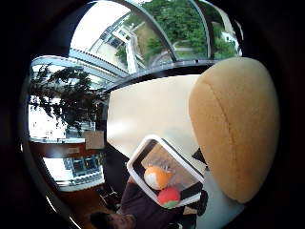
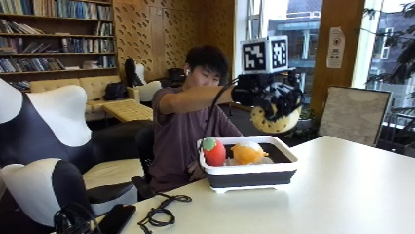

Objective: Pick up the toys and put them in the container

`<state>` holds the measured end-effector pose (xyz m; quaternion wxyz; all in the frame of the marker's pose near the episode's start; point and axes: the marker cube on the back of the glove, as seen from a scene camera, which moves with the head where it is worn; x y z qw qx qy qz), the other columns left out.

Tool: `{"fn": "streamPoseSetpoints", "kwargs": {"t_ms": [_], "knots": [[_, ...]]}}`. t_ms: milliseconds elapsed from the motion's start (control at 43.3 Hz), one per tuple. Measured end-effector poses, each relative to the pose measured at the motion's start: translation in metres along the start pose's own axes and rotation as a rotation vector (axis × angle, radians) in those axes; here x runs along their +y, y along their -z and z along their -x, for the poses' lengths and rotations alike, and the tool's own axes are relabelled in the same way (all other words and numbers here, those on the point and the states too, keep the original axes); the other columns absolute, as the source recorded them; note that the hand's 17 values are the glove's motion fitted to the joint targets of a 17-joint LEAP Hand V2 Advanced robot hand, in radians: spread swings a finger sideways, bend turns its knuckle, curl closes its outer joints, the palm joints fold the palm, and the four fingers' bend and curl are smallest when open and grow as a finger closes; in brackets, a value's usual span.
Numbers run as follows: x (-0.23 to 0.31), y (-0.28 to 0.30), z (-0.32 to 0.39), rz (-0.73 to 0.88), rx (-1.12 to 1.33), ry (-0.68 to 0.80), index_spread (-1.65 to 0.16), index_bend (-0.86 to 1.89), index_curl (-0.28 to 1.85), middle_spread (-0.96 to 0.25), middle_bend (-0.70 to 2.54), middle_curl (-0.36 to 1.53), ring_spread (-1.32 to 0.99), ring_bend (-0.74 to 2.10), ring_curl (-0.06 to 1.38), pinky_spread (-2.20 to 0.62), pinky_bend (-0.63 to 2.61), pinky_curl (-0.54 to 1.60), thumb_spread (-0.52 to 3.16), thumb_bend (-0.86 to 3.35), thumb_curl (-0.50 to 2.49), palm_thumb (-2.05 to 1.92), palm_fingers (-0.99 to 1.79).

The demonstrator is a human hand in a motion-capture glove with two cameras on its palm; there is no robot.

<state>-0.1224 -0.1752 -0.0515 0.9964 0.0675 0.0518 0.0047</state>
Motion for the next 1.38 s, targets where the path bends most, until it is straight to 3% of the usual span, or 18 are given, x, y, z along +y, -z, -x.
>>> {"fn": "streamPoseSetpoints", "kwargs": {"t_ms": [138, 300, 692, 808, 877, 923, 1085, 1385], "knots": [[0.040, 0.054, 0.017, -0.077, 0.007, 0.035, -0.45, 0.60, 0.51, -0.38, 0.76, 0.66, -0.44, 1.17, 0.62, -0.35, 1.16, 0.47, 0.68, 0.16, 0.77, 0.73, 0.69], [0.093, 0.078, 0.047, -0.126, -0.069, 0.111, -0.47, 0.65, 0.60, -0.41, 0.82, 0.73, -0.46, 1.21, 0.66, -0.35, 1.21, 0.50, 0.62, 0.14, 0.82, 0.73, 0.64], [0.185, 0.023, 0.114, -0.029, -0.083, 0.277, -0.48, 0.62, 0.79, -0.45, 0.82, 0.85, -0.46, 1.31, 0.73, -0.33, 1.34, 0.56, 0.58, 0.09, 0.89, 0.73, 0.37], [0.197, -0.005, 0.124, 0.008, -0.065, 0.285, -0.40, 0.48, 0.78, -0.37, 0.67, 0.82, -0.38, 1.22, 0.72, -0.26, 1.31, 0.55, 0.84, 0.02, 0.84, 0.57, 0.01], [0.198, -0.020, 0.126, 0.063, -0.056, 0.287, -0.36, 0.32, 0.71, -0.25, 0.48, 0.74, -0.28, 0.98, 0.65, -0.17, 1.36, 0.53, 0.95, -0.06, 0.77, 0.44, -0.39], [0.198, -0.028, 0.128, 0.079, -0.057, 0.294, -0.32, 0.23, 0.66, -0.18, 0.37, 0.70, -0.21, 0.80, 0.60, -0.11, 1.36, 0.51, 1.01, -0.08, 0.72, 0.35, -0.52], [0.184, -0.043, 0.127, 0.048, -0.052, 0.283, -0.26, 0.10, 0.55, -0.04, 0.17, 0.59, -0.08, 0.50, 0.48, -0.01, 1.22, 0.46, 1.15, -0.06, 0.60, 0.17, -0.37], [0.165, -0.053, 0.128, 0.007, -0.068, 0.271, -0.23, 0.10, 0.43, 0.04, 0.12, 0.46, 0.01, 0.37, 0.41, 0.06, 1.06, 0.38, 1.27, -0.02, 0.49, 0.10, -0.23]]}}
